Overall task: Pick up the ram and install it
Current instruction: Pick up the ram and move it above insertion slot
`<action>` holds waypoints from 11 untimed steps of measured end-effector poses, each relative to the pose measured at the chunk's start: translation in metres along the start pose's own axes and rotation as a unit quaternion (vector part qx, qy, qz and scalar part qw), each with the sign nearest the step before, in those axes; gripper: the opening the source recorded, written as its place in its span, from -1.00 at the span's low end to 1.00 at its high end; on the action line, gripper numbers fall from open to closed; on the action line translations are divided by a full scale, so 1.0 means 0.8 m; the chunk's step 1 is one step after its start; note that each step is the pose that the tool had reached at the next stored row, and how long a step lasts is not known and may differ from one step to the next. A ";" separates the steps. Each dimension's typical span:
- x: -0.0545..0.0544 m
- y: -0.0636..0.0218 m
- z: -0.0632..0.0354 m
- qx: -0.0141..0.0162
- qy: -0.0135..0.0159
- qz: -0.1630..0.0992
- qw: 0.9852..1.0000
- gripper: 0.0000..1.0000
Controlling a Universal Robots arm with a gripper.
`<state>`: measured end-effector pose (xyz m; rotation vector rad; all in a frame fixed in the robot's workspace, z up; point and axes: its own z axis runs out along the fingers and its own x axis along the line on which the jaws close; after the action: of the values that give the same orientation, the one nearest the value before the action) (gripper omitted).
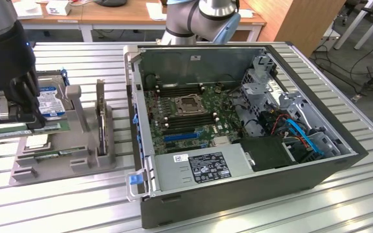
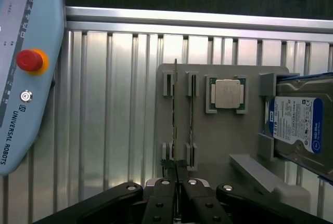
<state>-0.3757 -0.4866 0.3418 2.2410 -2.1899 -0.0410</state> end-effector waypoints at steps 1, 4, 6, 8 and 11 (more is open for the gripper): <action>0.000 0.000 -0.002 0.000 0.000 0.000 1.000 -0.79; 0.000 0.000 -0.010 0.000 0.000 0.000 1.000 -0.79; 0.000 0.000 -0.015 0.000 0.000 0.000 1.000 -0.79; 0.000 0.000 -0.021 0.000 0.000 0.000 1.000 -0.79; 0.000 0.001 -0.028 0.000 0.000 0.000 1.000 -0.79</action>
<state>-0.3757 -0.4866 0.3644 2.2408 -2.1899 -0.0410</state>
